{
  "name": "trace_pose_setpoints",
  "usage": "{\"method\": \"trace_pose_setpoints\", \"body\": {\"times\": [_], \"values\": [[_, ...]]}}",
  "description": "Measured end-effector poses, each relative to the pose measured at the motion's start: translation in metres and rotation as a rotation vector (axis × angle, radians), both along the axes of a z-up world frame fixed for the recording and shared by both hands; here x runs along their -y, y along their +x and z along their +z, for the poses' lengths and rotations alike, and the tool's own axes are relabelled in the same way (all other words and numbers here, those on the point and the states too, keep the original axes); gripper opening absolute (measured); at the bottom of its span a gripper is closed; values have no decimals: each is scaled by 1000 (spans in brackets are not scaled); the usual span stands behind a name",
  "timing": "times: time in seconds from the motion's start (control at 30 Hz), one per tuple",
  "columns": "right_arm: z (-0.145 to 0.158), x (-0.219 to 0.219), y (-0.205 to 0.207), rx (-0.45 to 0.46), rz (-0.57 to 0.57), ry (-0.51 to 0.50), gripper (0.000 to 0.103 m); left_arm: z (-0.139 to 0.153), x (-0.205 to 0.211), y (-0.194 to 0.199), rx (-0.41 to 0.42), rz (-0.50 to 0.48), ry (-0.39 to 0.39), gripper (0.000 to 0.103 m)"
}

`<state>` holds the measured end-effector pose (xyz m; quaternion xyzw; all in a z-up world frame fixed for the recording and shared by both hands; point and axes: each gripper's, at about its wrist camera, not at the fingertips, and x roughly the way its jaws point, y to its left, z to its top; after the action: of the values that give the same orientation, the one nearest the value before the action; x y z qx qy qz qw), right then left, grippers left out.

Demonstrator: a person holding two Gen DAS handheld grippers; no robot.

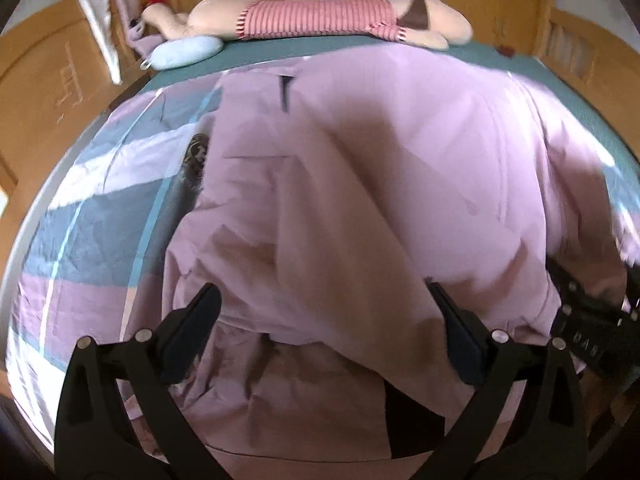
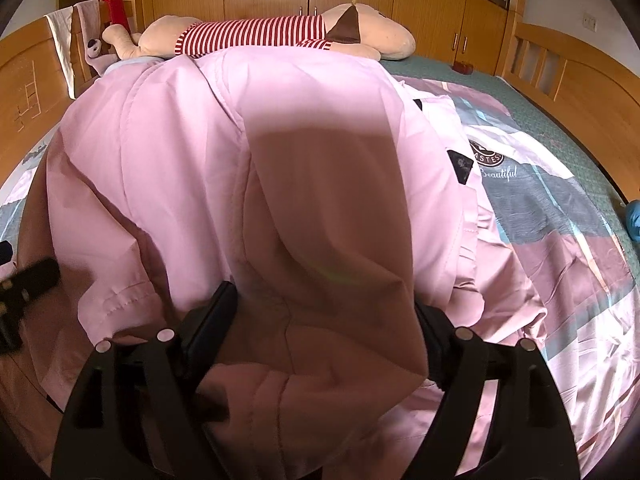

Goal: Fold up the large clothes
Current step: 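Press the folded jacket flat with both grippers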

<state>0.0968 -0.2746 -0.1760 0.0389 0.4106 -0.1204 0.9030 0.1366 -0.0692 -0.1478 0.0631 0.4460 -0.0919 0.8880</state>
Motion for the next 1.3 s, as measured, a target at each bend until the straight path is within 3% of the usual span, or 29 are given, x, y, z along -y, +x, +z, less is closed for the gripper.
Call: {"method": "trace_pose_setpoints", "body": {"times": [0.23, 0.47, 0.67, 0.73, 0.83, 0.97, 1.1, 1.17, 1.23, 1.3], "values": [[0, -3, -1, 8, 6, -13, 88, -24, -28, 18, -156, 68, -111, 101], [5, -4, -5, 40, 9, -15, 94, -25, -21, 14, -136, 58, -66, 101], [35, -6, -27, 250, -4, -15, 102, -26, -22, 17, -128, 60, -66, 101], [30, -6, -22, 210, -3, -14, 102, -29, -23, 20, -116, 63, -59, 101], [4, -2, -5, 44, -9, -2, 102, -22, -22, 14, -115, 67, -58, 101], [4, -3, -5, 44, -9, -10, 102, -9, -32, 14, -114, 59, -195, 101], [5, -4, -5, 44, -10, -17, 102, -6, -44, 16, -107, 97, -266, 101], [4, -3, -5, 43, -11, -21, 102, -12, -45, 22, -137, 101, -263, 101], [3, -6, -6, 42, -10, -28, 102, -26, -41, 29, -188, 99, -209, 101], [2, -10, -6, 40, -10, -39, 102, -30, -34, 29, -171, 82, -164, 101]]}}
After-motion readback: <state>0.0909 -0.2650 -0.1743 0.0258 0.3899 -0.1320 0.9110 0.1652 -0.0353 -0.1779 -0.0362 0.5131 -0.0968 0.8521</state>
